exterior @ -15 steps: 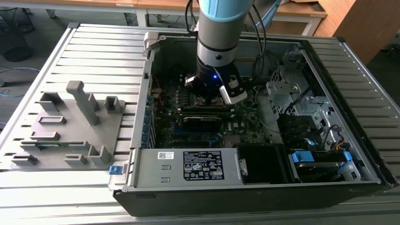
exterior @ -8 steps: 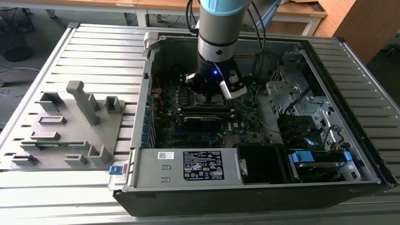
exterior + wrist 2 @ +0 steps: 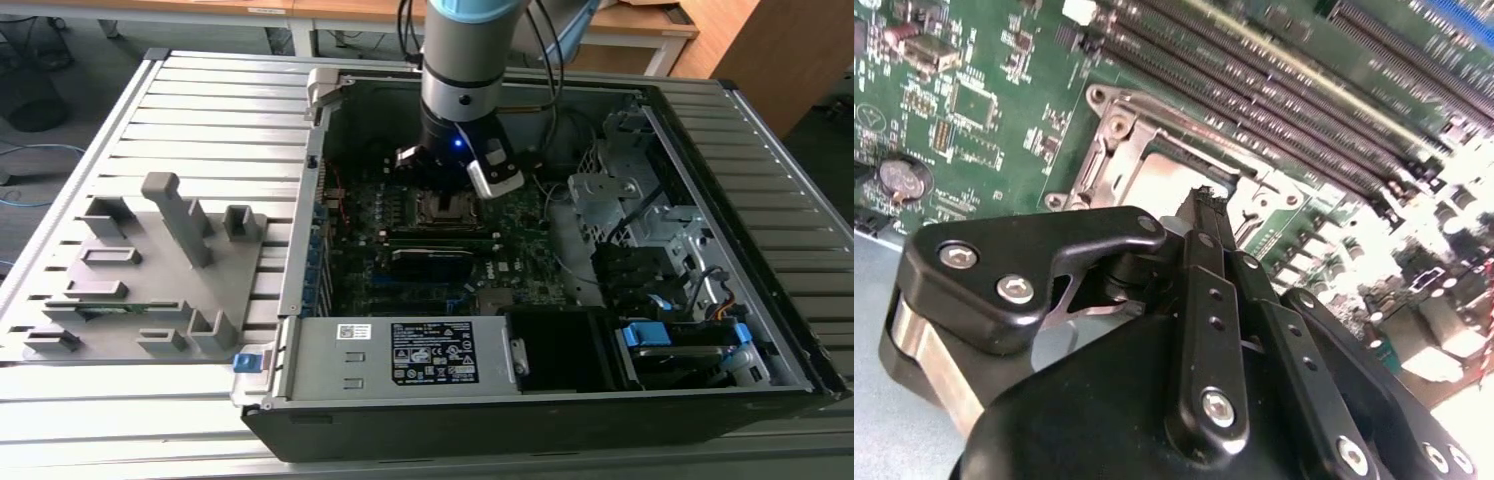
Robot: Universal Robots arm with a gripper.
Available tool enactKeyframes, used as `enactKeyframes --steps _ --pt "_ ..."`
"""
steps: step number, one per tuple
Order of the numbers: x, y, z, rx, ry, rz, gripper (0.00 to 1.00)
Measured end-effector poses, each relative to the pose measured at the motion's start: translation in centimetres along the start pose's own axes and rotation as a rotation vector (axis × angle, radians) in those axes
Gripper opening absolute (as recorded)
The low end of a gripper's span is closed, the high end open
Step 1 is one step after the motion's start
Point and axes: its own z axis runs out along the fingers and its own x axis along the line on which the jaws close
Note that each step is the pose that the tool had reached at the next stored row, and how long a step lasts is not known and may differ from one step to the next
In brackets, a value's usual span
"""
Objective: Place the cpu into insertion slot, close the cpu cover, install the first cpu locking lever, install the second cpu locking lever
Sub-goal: 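Install the second cpu locking lever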
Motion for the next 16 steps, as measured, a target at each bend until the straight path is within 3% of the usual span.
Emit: enactKeyframes --steps 11,16 --pt "-0.57 0.65 0.22 0.0049 -0.0006 0.003 0.11" --pt "-0.59 0.71 -0.22 0.0049 -0.0002 0.003 0.11"
